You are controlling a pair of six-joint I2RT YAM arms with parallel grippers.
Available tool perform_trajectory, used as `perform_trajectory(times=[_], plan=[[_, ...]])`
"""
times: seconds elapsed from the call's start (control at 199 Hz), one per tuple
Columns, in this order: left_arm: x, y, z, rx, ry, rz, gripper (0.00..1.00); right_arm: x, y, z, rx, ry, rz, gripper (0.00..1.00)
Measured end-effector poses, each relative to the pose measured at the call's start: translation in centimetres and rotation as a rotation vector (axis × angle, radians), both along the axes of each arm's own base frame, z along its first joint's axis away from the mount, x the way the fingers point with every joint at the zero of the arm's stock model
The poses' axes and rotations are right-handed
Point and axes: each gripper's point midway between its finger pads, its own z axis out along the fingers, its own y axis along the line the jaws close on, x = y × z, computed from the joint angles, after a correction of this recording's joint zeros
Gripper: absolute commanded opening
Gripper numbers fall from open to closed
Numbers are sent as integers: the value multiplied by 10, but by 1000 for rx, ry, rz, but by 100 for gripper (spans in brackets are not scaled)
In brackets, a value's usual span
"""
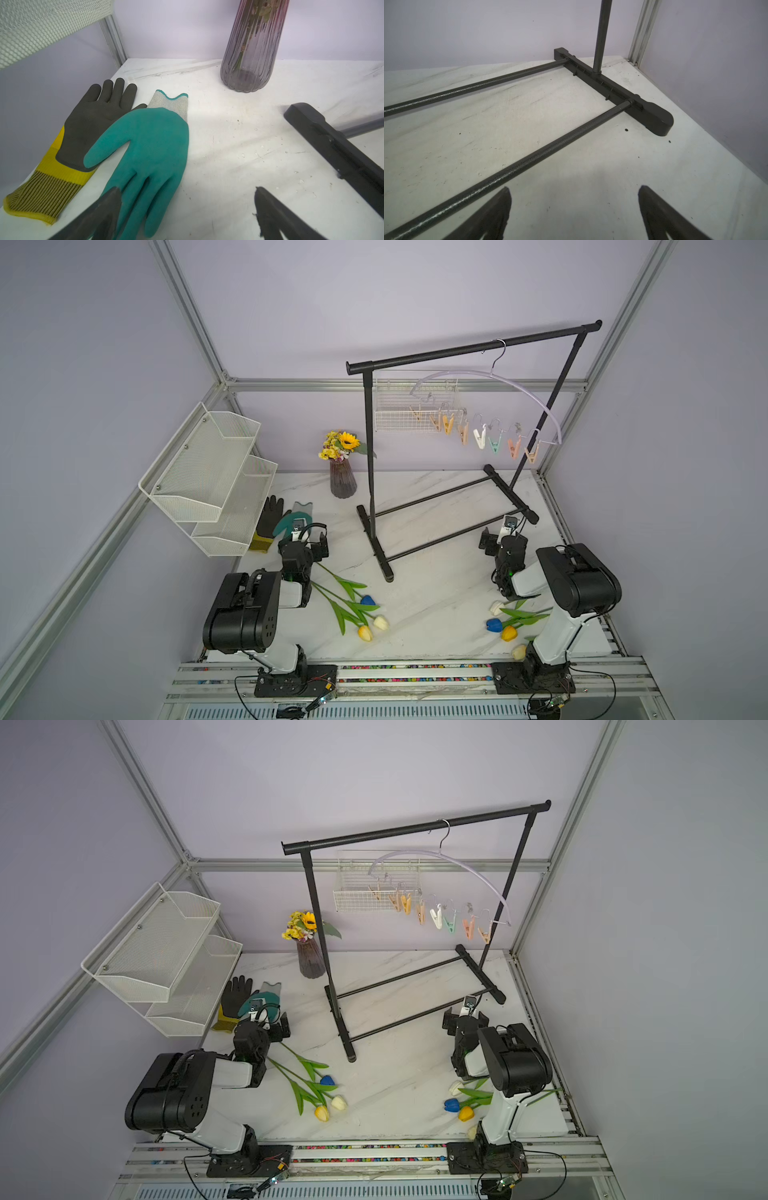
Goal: Dry the flowers on a clothes hanger
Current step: Adjust the clothesline at the center of the board.
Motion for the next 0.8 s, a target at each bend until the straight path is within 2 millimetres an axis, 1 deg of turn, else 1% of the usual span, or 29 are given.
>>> perform_trajectory(times=[0.633, 0.704, 0.764, 0.804], plan=[[0, -1, 0, 2, 2, -4, 100, 0, -1, 1, 1, -1, -8, 97], [-2, -2, 8, 12, -9, -3, 100, -1, -2, 7, 3, -10, -9, 97], [-5, -4, 25, 29, -40, 4, 100, -2, -2, 18, 4, -26, -12, 97], [-8, -7, 42, 44, -75, 11, 100, -2, -3, 27, 4, -37, -16, 97]])
